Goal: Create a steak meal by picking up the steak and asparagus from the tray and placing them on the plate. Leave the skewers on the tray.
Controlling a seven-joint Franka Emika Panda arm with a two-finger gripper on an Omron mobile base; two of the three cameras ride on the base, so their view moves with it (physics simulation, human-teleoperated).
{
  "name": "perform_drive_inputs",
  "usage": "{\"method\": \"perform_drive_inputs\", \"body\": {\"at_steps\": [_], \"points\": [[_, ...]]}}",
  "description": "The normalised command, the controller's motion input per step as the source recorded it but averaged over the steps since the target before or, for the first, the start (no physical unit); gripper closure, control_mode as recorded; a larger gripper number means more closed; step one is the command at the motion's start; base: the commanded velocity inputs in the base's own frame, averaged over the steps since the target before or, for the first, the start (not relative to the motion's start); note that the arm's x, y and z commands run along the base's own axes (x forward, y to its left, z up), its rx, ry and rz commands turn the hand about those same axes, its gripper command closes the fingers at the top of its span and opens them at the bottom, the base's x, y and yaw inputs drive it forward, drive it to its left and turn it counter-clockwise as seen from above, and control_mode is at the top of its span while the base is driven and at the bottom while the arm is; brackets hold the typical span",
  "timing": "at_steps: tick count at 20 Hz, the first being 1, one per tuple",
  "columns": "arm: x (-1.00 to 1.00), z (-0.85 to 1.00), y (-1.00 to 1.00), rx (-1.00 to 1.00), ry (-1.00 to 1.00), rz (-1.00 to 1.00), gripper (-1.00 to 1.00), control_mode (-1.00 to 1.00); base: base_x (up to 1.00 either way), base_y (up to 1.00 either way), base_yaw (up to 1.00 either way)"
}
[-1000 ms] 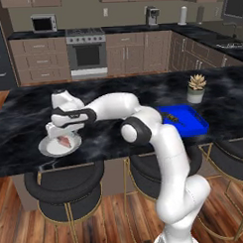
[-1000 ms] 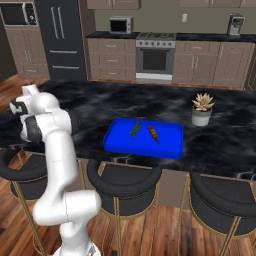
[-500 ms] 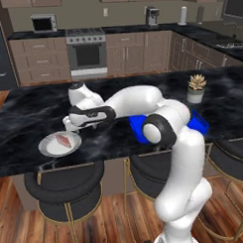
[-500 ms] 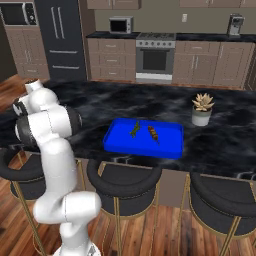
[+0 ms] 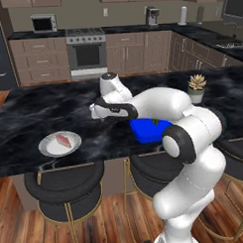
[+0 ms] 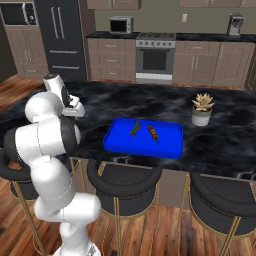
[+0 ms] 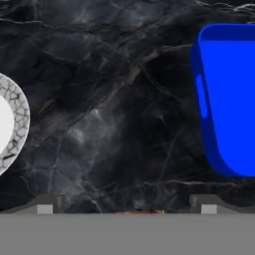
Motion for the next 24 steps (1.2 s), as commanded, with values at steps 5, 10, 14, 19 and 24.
{"method": "perform_drive_inputs", "body": {"at_steps": [5,10,14,19,24], "points": [[0.00,0.20,-1.00,0.03,0.03,-0.20,-1.00,-1.00,0.00,0.00,0.00],[0.00,0.03,-1.00,0.06,0.03,-0.21,-1.00,-1.00,0.00,0.00,0.00],[0.03,0.00,-0.96,0.06,0.01,-0.07,-1.00,-1.00,0.00,0.00,0.00],[0.13,-0.01,-0.87,0.02,0.03,0.00,-1.00,-1.00,0.00,0.00,0.00],[0.24,-0.10,-0.65,0.00,0.05,0.00,-1.00,-1.00,0.00,0.00,0.00]]}}
